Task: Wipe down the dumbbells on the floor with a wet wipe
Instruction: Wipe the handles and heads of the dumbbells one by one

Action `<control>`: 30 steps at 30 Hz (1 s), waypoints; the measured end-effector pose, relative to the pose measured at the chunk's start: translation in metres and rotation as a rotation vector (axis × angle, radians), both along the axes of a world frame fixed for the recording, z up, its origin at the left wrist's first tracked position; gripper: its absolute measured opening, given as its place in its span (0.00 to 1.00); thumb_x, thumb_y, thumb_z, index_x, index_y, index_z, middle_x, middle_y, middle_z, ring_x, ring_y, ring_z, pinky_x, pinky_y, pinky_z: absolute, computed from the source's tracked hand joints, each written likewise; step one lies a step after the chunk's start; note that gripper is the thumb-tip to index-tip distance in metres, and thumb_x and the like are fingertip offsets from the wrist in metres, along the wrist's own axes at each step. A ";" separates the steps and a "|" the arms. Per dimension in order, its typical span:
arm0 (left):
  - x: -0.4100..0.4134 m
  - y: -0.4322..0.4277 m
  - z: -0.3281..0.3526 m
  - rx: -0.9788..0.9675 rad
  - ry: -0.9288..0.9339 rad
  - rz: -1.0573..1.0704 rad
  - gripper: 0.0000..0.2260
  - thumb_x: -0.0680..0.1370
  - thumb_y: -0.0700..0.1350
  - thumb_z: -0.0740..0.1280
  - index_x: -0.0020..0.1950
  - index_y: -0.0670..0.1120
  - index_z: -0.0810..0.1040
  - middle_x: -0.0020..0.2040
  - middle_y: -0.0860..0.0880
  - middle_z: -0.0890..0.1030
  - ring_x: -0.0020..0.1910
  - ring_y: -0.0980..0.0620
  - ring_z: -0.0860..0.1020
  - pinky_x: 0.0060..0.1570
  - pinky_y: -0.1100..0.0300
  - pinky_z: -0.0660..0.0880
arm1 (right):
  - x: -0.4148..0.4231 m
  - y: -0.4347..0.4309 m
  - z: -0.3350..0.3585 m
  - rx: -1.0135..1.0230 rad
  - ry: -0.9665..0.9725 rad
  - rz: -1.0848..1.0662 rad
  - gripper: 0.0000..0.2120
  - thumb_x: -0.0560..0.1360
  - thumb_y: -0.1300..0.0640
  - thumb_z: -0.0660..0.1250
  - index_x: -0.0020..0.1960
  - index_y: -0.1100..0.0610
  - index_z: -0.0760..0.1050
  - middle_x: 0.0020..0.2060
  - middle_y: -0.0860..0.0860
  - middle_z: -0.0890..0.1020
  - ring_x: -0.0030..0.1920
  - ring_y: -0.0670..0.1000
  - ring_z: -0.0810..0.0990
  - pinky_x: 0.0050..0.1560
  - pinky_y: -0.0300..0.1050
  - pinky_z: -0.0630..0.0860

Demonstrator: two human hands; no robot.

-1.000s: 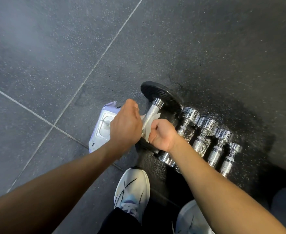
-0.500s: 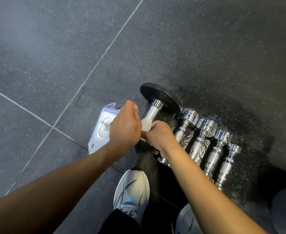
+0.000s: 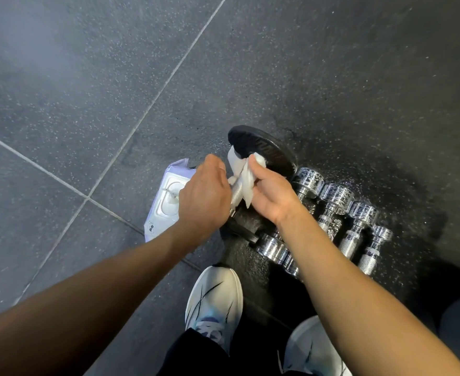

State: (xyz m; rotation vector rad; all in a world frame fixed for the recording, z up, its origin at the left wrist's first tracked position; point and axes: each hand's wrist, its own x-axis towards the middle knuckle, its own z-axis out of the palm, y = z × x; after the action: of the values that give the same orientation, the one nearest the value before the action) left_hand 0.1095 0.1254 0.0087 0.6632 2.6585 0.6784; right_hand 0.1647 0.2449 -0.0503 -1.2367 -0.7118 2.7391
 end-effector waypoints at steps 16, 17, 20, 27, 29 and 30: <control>0.001 0.003 0.003 -0.029 -0.013 0.033 0.10 0.84 0.48 0.50 0.49 0.48 0.68 0.39 0.51 0.74 0.38 0.46 0.76 0.44 0.44 0.74 | 0.026 -0.034 0.003 0.484 -0.131 0.515 0.12 0.70 0.59 0.77 0.48 0.65 0.80 0.39 0.56 0.85 0.40 0.53 0.82 0.41 0.51 0.77; 0.001 0.003 0.003 -0.030 -0.012 0.033 0.10 0.84 0.48 0.50 0.49 0.48 0.68 0.39 0.51 0.75 0.38 0.47 0.76 0.43 0.45 0.74 | 0.028 -0.035 0.004 0.500 -0.153 0.485 0.09 0.70 0.58 0.78 0.46 0.62 0.82 0.38 0.54 0.86 0.38 0.52 0.83 0.39 0.49 0.78; -0.001 0.002 0.000 -0.033 -0.005 0.033 0.09 0.84 0.49 0.51 0.48 0.49 0.67 0.38 0.52 0.75 0.36 0.49 0.75 0.41 0.49 0.70 | 0.033 -0.028 0.006 0.448 -0.195 0.399 0.09 0.72 0.55 0.80 0.47 0.59 0.83 0.37 0.53 0.87 0.36 0.50 0.85 0.38 0.46 0.81; 0.000 0.001 -0.001 -0.007 0.010 0.025 0.09 0.85 0.49 0.51 0.50 0.48 0.68 0.38 0.54 0.73 0.39 0.46 0.76 0.41 0.50 0.69 | 0.023 -0.015 0.005 0.440 -0.238 0.251 0.21 0.70 0.46 0.81 0.49 0.62 0.81 0.43 0.64 0.87 0.42 0.63 0.86 0.50 0.69 0.82; 0.000 0.002 -0.001 -0.014 0.020 0.022 0.10 0.85 0.49 0.51 0.49 0.48 0.67 0.38 0.54 0.73 0.39 0.45 0.75 0.41 0.49 0.70 | 0.018 -0.012 0.004 0.477 -0.251 0.184 0.24 0.67 0.40 0.80 0.49 0.58 0.82 0.44 0.59 0.88 0.46 0.62 0.87 0.50 0.69 0.83; 0.000 0.002 -0.001 -0.021 0.021 0.023 0.10 0.85 0.50 0.51 0.49 0.48 0.67 0.38 0.54 0.73 0.39 0.45 0.75 0.42 0.49 0.69 | 0.016 -0.010 0.002 0.504 -0.251 0.147 0.25 0.66 0.37 0.78 0.50 0.56 0.83 0.44 0.56 0.88 0.47 0.60 0.88 0.50 0.68 0.83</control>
State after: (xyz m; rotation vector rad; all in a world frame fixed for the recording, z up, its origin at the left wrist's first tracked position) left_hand 0.1098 0.1275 0.0079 0.6381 2.6930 0.6522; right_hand 0.1807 0.2349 -0.0486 -1.4469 -1.4570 2.2921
